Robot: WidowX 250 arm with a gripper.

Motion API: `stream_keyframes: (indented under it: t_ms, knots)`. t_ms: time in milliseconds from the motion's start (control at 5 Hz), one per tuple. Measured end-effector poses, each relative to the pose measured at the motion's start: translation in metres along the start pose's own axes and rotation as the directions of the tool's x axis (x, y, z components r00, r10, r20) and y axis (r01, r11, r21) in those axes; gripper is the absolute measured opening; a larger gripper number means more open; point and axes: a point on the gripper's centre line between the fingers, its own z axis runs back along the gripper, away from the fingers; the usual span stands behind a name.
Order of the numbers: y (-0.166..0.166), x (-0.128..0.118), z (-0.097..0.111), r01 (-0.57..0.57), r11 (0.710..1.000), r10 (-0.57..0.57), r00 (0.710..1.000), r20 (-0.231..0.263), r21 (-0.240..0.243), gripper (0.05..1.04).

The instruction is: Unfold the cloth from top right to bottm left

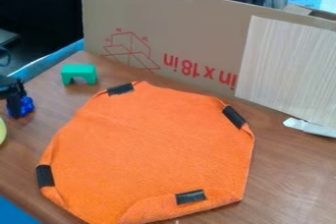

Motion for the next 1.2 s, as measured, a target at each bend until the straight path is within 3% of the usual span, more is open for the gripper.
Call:
stream_keyframes:
  t_ms: [400,600,800,1000,1200]
  knots:
    - [0.008,-0.011,0.001,0.024,1.0,-0.024,1.0,0.0,0.01,1.0]
    - [0.017,-0.013,-0.007,0.0,1.0,0.001,0.999,-0.037,0.025,1.0]
    - [0.024,-0.003,-0.012,-0.027,0.999,0.028,0.999,-0.039,0.047,1.0]
    - [0.031,0.005,-0.029,-0.045,0.995,0.052,0.996,-0.078,0.092,0.943]
    - [0.031,0.004,-0.029,-0.054,0.994,0.062,0.995,-0.083,0.094,0.669]
